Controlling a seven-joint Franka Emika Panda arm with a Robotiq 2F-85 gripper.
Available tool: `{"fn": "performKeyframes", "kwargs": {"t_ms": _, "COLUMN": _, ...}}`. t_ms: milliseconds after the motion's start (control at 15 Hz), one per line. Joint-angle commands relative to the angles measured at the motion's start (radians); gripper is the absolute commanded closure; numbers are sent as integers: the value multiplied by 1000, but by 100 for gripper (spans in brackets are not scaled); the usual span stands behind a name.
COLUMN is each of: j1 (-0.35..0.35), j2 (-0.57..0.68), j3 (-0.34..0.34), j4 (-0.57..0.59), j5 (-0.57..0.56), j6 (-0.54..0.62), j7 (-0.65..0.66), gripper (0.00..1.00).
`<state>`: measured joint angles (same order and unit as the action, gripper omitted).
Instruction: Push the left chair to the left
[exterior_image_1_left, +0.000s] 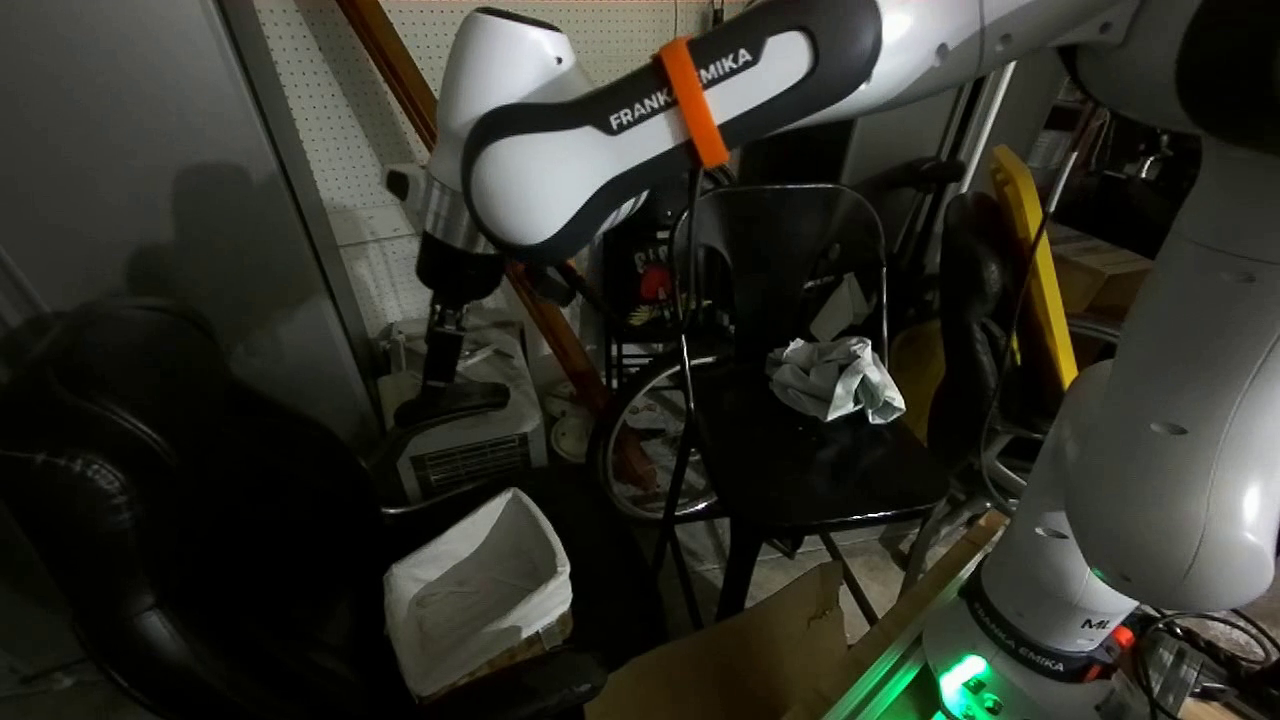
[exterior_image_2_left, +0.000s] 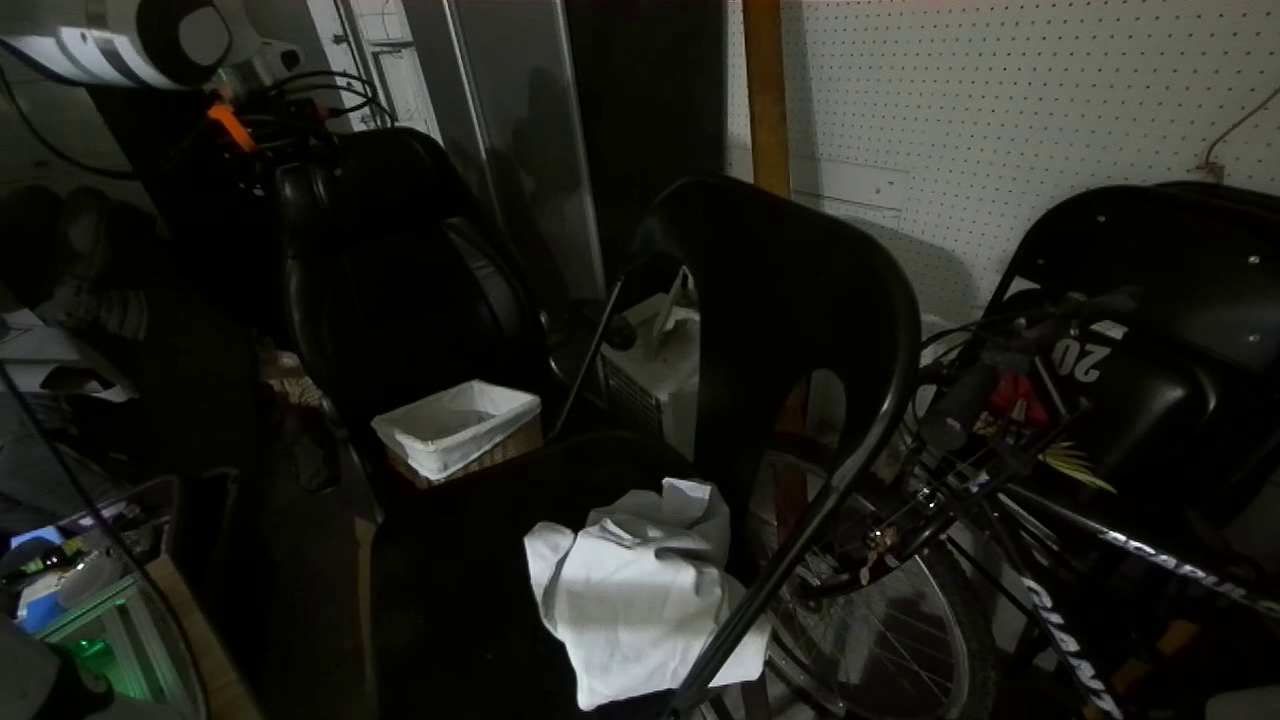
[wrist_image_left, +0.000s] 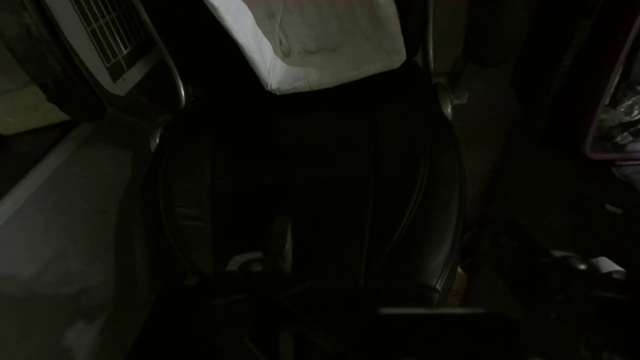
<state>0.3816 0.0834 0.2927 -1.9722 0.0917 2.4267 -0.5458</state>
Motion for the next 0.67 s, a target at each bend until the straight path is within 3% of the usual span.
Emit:
{"fn": "performKeyframes", "kwargs": {"t_ms": 0, "j1": -19, "j2": 231, "j3": 38, "j4": 241, "j5": -36, "j6": -1, "j7": -89, "gripper": 0}}
{"fn": "performKeyframes", "kwargs": {"t_ms": 600, "j1": 62, "j2": 587, "j3": 58, "j4": 677, "j5": -186, "j6": -111, "j7": -104, "gripper": 0}}
